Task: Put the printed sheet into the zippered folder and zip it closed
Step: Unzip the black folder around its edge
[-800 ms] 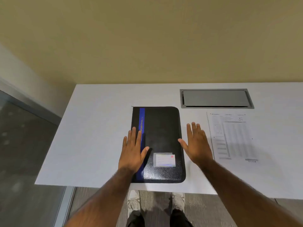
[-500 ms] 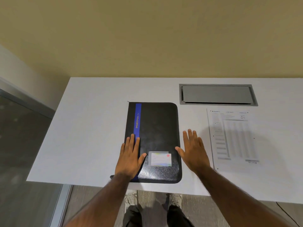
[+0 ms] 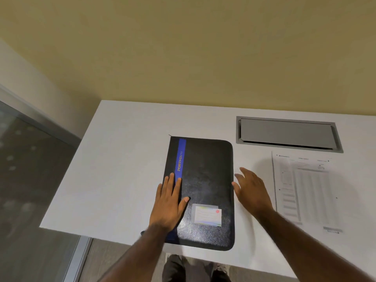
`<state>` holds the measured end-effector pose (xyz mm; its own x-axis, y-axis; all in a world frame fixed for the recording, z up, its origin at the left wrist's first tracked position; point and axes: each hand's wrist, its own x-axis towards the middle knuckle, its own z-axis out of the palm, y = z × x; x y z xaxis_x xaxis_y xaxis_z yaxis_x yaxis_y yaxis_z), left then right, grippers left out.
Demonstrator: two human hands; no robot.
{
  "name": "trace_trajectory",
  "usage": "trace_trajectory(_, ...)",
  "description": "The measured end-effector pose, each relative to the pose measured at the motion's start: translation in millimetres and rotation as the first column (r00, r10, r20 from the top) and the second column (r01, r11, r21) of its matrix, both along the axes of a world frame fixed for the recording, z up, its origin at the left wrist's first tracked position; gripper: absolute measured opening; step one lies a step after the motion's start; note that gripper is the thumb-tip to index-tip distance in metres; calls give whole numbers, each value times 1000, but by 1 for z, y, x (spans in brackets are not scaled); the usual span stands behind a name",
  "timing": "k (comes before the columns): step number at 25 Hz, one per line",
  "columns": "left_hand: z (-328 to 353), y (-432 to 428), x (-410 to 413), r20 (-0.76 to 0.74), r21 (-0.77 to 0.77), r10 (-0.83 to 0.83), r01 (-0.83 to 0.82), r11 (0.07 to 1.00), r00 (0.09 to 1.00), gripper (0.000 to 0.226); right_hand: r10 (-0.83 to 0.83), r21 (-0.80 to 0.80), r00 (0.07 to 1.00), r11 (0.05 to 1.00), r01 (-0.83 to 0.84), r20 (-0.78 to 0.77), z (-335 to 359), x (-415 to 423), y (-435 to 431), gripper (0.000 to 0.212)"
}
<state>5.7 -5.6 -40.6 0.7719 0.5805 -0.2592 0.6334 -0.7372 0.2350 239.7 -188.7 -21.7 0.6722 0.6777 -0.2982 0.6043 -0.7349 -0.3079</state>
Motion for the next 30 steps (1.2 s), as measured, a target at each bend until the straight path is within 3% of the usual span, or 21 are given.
trace_trajectory(3, 8, 38, 29, 161, 6, 111, -113, 994, 981, 56, 34, 107, 998, 994, -27, -62, 19, 33, 61, 32)
trace_trajectory(5, 16, 70, 56, 248, -5, 220, -226, 974, 943, 37, -21, 90, 996, 996, 29, -92, 29, 47, 94, 32)
trace_trajectory(8, 28, 126, 100, 151, -185, 486, -459, 869, 861, 36, -200, -10, 974, 980, 200, -110, 29, 53, 122, 44)
trace_trajectory(11, 38, 170, 140, 47, -317, 601, -558, 767, 798, 45, -314, -41, 946, 949, 312, -82, 20, 51, 124, 59)
trace_trajectory(14, 45, 195, 174, -57, -377, 593, -567, 732, 803, 52, -377, -54, 921, 926, 373, -99, 10, 51, 118, 64)
trace_trajectory(20, 41, 198, 198, -253, -333, 508, -567, 753, 823, 29, -447, -28, 876, 893, 450, -179, 5, 55, 113, 60)
trace_trajectory(25, 34, 209, 205, -262, -230, 466, -524, 820, 845, 34, -491, -10, 834, 863, 505, -252, 5, 58, 117, 58)
trace_trajectory(30, 32, 192, 224, -265, -7, 367, -382, 924, 892, 31, -493, 12, 826, 857, 515, -274, 3, 60, 118, 63)
